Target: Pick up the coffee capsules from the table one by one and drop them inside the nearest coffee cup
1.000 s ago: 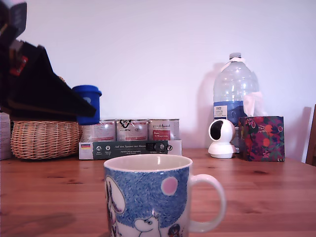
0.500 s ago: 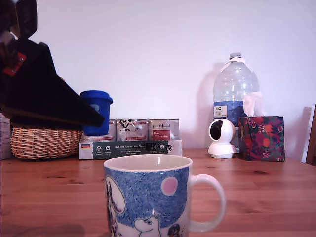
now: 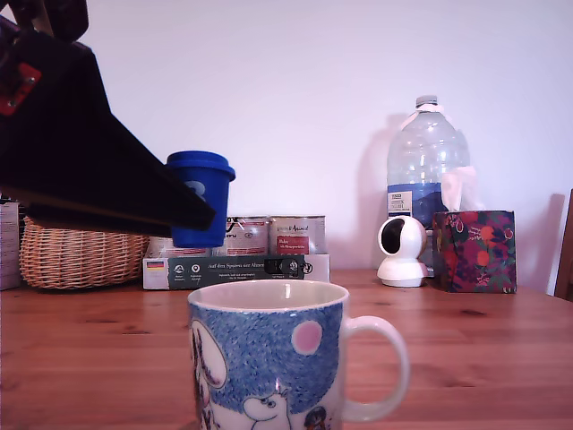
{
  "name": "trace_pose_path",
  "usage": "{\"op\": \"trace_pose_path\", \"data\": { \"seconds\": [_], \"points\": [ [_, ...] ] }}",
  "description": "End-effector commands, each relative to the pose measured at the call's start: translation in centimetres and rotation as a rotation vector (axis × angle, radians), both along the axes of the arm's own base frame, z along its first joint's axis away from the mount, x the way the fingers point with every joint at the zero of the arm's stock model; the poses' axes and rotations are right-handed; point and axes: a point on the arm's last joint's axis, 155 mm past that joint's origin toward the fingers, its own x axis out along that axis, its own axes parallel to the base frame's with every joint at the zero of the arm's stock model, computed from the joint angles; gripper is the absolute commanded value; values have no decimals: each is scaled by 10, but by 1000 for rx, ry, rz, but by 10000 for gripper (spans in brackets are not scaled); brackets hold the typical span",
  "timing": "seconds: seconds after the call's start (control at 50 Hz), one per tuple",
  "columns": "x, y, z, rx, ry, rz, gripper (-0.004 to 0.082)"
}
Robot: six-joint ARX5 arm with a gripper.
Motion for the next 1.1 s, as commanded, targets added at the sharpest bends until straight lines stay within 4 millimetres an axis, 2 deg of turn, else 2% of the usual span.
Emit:
{"op": "trace_pose_path", "data": {
  "seconds": [0.0,0.24,0.6,0.86,1.08],
  "points": [
    [-2,-1,0,2,5,-4,145],
    [1,-13,10,57,6,-9,146],
    [2,-40,-3,238,36,-69,148],
    [7,-40,-17,418,44,-68,148],
    [2,-37,-28,515,66,-82,148]
  ]
}}
